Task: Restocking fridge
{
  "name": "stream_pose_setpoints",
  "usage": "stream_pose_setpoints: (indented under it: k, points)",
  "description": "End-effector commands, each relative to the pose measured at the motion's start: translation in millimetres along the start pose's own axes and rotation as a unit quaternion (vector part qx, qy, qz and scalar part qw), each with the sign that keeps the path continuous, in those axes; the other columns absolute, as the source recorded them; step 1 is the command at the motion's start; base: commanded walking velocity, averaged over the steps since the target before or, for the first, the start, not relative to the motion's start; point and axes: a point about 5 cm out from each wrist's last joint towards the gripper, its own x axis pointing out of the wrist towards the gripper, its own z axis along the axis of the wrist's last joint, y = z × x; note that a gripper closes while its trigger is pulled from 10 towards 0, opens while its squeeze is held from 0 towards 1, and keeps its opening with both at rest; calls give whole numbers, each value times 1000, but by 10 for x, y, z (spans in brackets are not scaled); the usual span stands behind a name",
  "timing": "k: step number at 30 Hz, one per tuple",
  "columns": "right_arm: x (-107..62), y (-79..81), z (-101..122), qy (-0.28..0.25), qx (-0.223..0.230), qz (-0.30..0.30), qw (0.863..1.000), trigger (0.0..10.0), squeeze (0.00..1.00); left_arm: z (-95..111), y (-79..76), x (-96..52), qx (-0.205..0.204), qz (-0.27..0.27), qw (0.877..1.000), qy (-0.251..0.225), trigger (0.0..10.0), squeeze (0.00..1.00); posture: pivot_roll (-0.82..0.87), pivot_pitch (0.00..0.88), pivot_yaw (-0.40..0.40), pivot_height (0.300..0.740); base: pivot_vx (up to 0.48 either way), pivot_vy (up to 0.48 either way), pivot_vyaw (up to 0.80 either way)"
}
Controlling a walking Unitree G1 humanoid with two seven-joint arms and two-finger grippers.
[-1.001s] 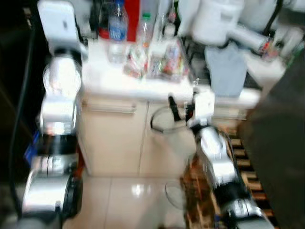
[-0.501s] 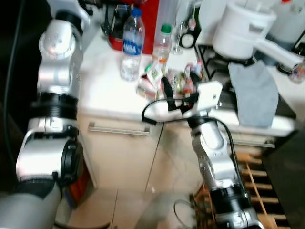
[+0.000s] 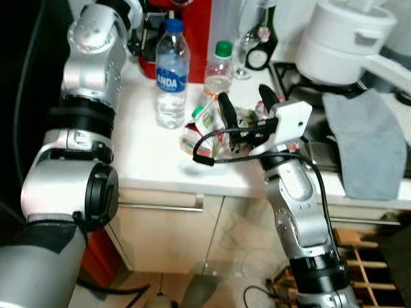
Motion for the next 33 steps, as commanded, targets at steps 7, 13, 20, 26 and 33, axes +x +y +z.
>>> stream_pose_setpoints:
  k: [7,13,20,26,33]
  points:
    - [-44,-45,120,-8,19,7,1000,10000,16,-38,-14,18,-5,-31,999,43,10000,0,-43,0,-13,740,0,0,0]
    - [1,-5,103,-1,33,14,999,10000,12,-359,87,-47,-7,2,991,135,10000,0,-42,0,-8,740,0,0,0]
    - [22,40,109,-1,38,22,999,10000,12,-356,28,-23,-45,-12,990,132,10000,0,-48,0,-5,740,0,0,0]
    - [28,48,88,3,39,27,999,10000,16,-301,-32,3,-21,-32,993,112,10000,0,-46,0,-5,740,0,0,0]
    - [23,41,58,9,40,25,999,10000,12,-308,-188,-15,14,-78,992,98,10000,0,-39,0,-7,740,0,0,0]
